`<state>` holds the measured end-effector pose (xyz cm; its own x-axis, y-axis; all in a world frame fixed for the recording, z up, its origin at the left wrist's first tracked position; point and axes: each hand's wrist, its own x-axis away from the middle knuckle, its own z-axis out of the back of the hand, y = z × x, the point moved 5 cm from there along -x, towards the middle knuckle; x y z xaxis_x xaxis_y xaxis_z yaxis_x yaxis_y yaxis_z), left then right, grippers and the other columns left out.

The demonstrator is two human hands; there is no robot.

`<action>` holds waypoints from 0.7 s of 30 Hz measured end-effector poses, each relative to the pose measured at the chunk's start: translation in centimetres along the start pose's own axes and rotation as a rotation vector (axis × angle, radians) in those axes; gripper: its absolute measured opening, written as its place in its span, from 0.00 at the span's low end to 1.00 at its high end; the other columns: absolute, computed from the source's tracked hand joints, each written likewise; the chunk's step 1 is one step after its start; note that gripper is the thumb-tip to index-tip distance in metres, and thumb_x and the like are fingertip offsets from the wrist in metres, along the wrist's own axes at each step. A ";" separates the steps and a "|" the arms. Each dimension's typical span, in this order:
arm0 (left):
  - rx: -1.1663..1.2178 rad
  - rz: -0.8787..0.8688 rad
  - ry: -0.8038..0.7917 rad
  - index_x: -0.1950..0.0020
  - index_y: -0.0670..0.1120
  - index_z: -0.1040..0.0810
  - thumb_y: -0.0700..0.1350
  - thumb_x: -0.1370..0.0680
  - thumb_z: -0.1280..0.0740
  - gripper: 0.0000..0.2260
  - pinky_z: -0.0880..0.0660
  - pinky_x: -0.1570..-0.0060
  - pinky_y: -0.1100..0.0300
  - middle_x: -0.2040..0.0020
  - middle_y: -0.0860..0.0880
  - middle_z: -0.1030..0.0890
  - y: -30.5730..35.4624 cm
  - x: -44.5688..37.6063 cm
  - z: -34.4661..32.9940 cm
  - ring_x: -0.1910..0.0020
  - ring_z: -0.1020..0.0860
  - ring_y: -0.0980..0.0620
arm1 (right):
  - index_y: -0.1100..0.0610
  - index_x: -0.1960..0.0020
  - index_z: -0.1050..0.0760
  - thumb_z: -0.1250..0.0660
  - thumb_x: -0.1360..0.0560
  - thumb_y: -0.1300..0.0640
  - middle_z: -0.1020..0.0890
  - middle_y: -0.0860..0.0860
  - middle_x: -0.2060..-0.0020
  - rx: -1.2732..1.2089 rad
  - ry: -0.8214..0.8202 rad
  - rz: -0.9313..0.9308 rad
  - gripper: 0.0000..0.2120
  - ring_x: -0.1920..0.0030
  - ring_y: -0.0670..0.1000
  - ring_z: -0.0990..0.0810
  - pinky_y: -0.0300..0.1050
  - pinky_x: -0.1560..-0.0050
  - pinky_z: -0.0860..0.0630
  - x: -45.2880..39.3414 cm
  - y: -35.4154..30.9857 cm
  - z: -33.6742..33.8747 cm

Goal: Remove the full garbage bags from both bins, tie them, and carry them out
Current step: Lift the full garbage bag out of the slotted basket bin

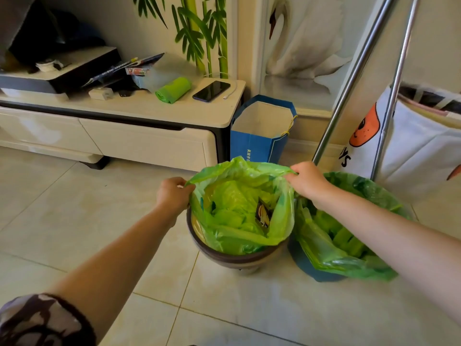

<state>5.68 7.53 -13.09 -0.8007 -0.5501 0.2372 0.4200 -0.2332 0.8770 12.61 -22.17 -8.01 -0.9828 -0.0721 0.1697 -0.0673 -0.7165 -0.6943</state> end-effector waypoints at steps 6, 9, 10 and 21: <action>0.155 -0.137 0.065 0.61 0.41 0.20 0.41 0.24 0.31 0.06 0.22 0.62 0.55 0.65 0.42 0.23 6.0 2.1 3.1 0.66 0.25 0.46 | 0.68 0.57 0.23 0.39 0.23 0.59 0.26 0.57 0.67 -0.286 0.152 0.027 0.13 0.64 0.53 0.28 0.46 0.60 0.33 0.1 -2.9 4.1; 0.173 -0.202 0.080 0.60 0.41 0.20 0.42 0.24 0.32 0.07 0.23 0.60 0.53 0.64 0.42 0.22 9.0 3.2 5.0 0.65 0.25 0.47 | 0.66 0.54 0.21 0.39 0.22 0.59 0.22 0.60 0.63 -0.329 0.178 0.097 0.12 0.61 0.54 0.26 0.46 0.58 0.31 1.3 -5.4 6.4; 0.180 -0.221 0.079 0.61 0.42 0.20 0.43 0.24 0.32 0.07 0.24 0.59 0.52 0.64 0.42 0.22 10.1 3.7 5.5 0.65 0.25 0.47 | 0.67 0.52 0.21 0.39 0.22 0.59 0.20 0.62 0.61 -0.338 0.196 0.123 0.12 0.61 0.53 0.26 0.47 0.57 0.29 1.8 -6.2 7.2; 0.262 -0.442 0.123 0.64 0.44 0.21 0.44 0.23 0.32 0.09 0.26 0.68 0.59 0.68 0.48 0.24 19.7 11.4 11.1 0.69 0.26 0.52 | 0.56 0.64 0.23 0.38 0.23 0.61 0.24 0.46 0.74 -0.500 0.348 0.374 0.12 0.76 0.38 0.27 0.31 0.73 0.31 9.4 -14.8 14.9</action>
<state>0.11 5.50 11.56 -0.8147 -0.5382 -0.2157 -0.0800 -0.2642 0.9611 6.90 -22.62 14.29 -0.9477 0.0344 -0.3174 0.2961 -0.2771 -0.9141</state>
